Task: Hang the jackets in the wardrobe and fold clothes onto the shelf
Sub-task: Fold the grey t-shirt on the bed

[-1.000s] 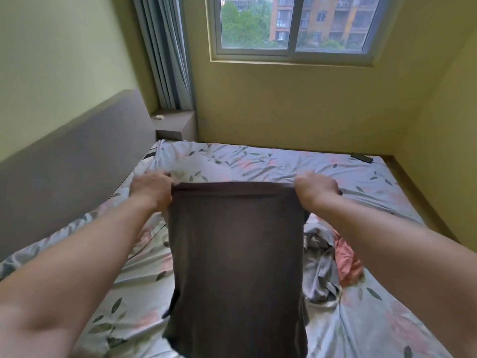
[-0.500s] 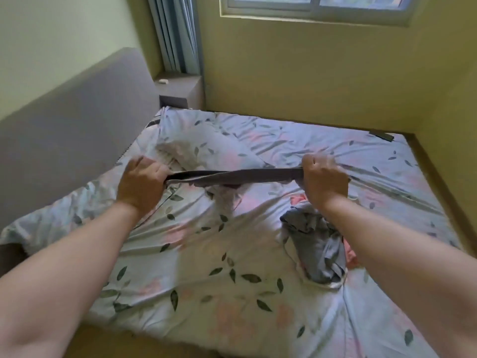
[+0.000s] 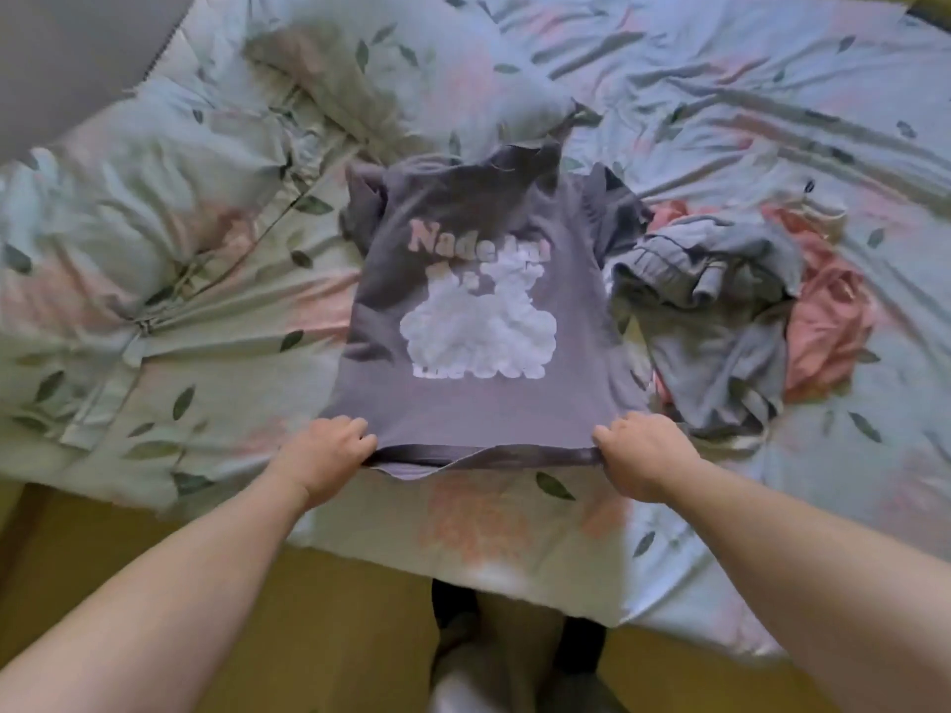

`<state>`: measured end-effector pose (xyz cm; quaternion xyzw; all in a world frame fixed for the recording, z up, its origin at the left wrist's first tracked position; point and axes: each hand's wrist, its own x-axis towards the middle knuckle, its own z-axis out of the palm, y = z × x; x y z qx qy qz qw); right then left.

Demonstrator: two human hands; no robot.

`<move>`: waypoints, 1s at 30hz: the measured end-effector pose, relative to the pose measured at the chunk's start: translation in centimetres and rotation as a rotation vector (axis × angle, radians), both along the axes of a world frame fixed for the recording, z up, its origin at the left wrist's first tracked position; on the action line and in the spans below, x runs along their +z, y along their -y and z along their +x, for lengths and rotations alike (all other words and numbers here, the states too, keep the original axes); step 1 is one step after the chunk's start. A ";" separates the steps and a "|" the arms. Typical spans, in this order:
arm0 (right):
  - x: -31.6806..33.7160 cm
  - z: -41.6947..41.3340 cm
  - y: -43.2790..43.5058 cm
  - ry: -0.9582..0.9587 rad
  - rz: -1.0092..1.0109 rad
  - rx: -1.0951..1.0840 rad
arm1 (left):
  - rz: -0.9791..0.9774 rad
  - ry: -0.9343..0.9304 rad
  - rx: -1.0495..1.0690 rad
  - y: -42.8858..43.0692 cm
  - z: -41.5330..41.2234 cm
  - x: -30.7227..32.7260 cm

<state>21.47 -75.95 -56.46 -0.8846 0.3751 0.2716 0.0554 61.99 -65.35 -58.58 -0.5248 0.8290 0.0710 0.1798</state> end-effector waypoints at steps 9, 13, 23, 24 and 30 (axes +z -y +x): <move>-6.3 -2.0 -3.7 -0.070 0.173 -0.186 | 0.274 0.203 0.237 -4.3 -3.8 -4.4; -6.5 -2.9 -4.3 -0.093 0.206 -0.141 | 0.329 0.248 0.255 -5.7 -3.3 -4.7; -9.5 -6.2 -10.2 -0.092 0.164 0.033 | 0.339 0.269 0.319 -12.3 -3.3 -6.9; -9.9 -6.3 -10.7 -0.107 0.182 0.023 | 0.345 0.261 0.329 -12.8 -3.5 -7.5; -12.9 -5.5 -14.0 -0.267 0.314 -0.018 | 0.433 0.259 0.432 -15.7 -5.3 -9.9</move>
